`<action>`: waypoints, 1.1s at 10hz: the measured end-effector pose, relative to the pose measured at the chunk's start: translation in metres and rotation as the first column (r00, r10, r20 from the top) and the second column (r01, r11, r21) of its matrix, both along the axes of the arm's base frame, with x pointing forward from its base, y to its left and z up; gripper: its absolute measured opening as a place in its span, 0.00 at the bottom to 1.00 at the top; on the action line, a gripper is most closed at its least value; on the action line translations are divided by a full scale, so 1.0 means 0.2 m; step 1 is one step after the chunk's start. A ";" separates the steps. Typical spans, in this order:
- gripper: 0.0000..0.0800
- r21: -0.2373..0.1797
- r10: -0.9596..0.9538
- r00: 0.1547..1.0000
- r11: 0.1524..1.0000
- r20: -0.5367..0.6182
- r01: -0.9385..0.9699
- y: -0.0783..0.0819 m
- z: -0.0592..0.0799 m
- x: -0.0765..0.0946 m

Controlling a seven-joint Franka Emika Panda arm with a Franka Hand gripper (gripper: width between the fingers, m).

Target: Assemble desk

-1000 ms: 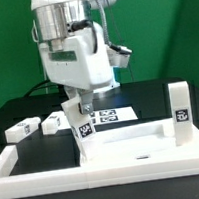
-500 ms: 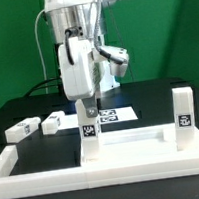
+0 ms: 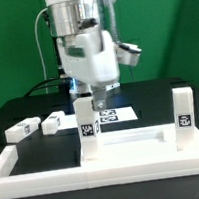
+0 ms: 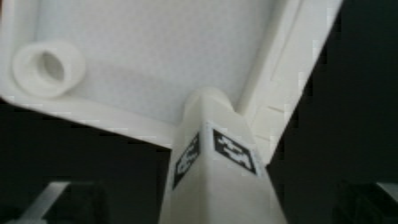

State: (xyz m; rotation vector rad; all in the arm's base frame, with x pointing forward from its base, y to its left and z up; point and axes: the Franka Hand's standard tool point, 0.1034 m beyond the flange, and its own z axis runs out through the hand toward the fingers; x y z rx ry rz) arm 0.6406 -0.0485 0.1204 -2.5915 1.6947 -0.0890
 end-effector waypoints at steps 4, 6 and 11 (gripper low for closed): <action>0.81 -0.025 0.327 0.945 0.945 -0.008 -0.327 -0.02 -0.01 0.00; 0.81 -0.084 0.657 0.754 0.751 -0.011 -0.655 -0.09 -0.02 0.03; 0.65 -0.110 0.748 0.663 0.658 -0.018 -0.745 -0.11 -0.05 0.04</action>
Offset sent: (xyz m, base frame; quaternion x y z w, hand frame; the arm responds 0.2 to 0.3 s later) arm 0.0000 0.0000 0.0000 0.0000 0.0000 -0.1296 0.9916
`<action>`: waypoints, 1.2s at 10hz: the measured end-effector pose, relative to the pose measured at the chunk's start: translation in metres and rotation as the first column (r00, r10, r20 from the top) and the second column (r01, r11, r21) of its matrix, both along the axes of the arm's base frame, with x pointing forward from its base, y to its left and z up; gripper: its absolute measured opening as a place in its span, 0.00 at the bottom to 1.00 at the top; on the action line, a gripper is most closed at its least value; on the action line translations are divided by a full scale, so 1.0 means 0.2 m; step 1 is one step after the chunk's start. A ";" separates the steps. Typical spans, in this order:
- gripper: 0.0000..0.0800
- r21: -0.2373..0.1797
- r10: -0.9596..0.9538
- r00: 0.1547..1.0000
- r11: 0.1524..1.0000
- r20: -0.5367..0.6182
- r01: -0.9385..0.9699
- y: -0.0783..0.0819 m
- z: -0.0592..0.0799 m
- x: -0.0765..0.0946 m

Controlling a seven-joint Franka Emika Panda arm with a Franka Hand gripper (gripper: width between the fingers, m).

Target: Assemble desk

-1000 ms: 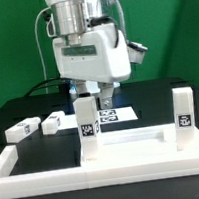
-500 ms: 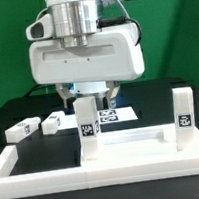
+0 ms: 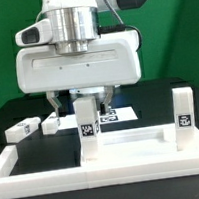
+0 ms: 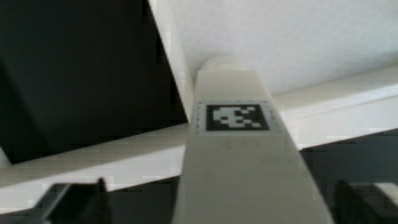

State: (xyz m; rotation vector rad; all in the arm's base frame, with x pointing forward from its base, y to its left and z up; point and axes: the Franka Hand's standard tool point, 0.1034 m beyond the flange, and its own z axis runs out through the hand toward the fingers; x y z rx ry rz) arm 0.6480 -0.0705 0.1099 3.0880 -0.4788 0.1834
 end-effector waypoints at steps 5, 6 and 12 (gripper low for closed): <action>0.36 0.041 -0.334 0.943 0.942 0.001 0.333 0.01 -0.01 0.00; 0.36 0.047 -0.375 0.927 0.926 0.001 0.375 0.01 -0.01 0.00; 0.36 0.166 -0.939 0.339 0.325 -0.059 0.931 0.02 -0.02 0.00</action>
Offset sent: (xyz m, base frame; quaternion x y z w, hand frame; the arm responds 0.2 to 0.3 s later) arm 0.0000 0.0000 0.0000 0.0000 0.0000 0.1938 0.9810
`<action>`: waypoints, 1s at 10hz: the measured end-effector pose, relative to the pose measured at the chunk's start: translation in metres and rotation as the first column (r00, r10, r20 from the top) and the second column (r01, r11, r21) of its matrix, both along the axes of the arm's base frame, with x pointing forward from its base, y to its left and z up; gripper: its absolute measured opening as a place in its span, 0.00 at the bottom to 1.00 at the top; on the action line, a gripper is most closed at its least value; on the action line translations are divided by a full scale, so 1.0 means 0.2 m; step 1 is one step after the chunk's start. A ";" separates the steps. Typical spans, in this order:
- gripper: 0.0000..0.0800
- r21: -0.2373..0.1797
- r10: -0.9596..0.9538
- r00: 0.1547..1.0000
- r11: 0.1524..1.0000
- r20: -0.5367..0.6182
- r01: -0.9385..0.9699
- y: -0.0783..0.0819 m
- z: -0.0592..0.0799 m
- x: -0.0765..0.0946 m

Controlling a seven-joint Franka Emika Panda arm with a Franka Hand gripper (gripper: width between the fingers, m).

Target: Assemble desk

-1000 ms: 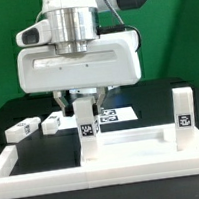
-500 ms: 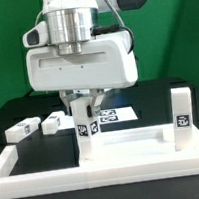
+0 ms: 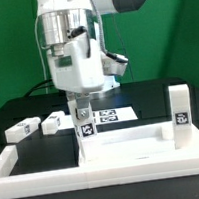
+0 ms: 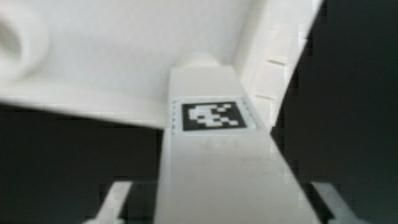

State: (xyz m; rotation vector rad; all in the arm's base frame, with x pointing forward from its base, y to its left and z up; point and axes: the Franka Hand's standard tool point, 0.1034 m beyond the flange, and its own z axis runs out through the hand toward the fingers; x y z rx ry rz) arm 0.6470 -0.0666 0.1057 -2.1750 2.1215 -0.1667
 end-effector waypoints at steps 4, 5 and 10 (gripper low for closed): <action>0.37 0.045 -0.405 0.914 0.914 0.005 0.404 0.10 0.00 0.02; 0.37 0.046 -0.423 0.906 0.905 0.004 0.422 0.09 0.00 0.02; 0.79 -0.062 0.139 0.990 0.989 0.033 -0.137 0.11 0.03 -0.04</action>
Offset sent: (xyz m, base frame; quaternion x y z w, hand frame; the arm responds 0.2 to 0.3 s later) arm 0.0179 0.0113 -0.0005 0.0498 0.0490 0.1811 0.9810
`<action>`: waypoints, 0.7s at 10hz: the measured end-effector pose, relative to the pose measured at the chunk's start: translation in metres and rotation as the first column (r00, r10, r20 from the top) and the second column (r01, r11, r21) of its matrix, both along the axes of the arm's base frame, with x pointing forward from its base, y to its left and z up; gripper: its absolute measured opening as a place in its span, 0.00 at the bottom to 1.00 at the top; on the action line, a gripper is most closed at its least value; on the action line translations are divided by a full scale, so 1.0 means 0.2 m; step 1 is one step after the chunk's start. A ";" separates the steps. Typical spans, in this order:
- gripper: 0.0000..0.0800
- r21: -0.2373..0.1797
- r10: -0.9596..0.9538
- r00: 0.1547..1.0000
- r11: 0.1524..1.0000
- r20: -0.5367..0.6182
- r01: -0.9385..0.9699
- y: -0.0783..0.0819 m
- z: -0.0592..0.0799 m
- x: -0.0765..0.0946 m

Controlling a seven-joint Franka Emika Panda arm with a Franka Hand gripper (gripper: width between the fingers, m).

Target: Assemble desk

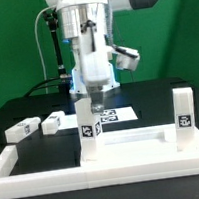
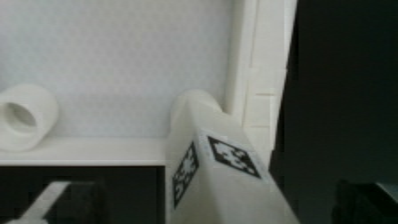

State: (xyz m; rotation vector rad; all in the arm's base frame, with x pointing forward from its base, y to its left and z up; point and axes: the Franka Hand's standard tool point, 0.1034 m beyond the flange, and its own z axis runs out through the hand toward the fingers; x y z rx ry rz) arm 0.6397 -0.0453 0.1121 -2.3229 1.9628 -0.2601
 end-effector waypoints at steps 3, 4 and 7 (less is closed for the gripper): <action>0.81 -0.043 0.221 0.975 0.974 -0.013 -0.221 0.01 -0.01 -0.05; 0.81 -0.051 0.265 0.964 0.963 -0.018 -0.265 0.01 -0.01 -0.05; 0.81 -0.131 0.636 0.767 0.756 -0.084 -0.641 -0.05 -0.01 0.02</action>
Offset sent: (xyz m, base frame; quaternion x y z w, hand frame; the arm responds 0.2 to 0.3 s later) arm 0.0000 0.0000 0.0000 0.0000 0.0000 -0.1296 0.9916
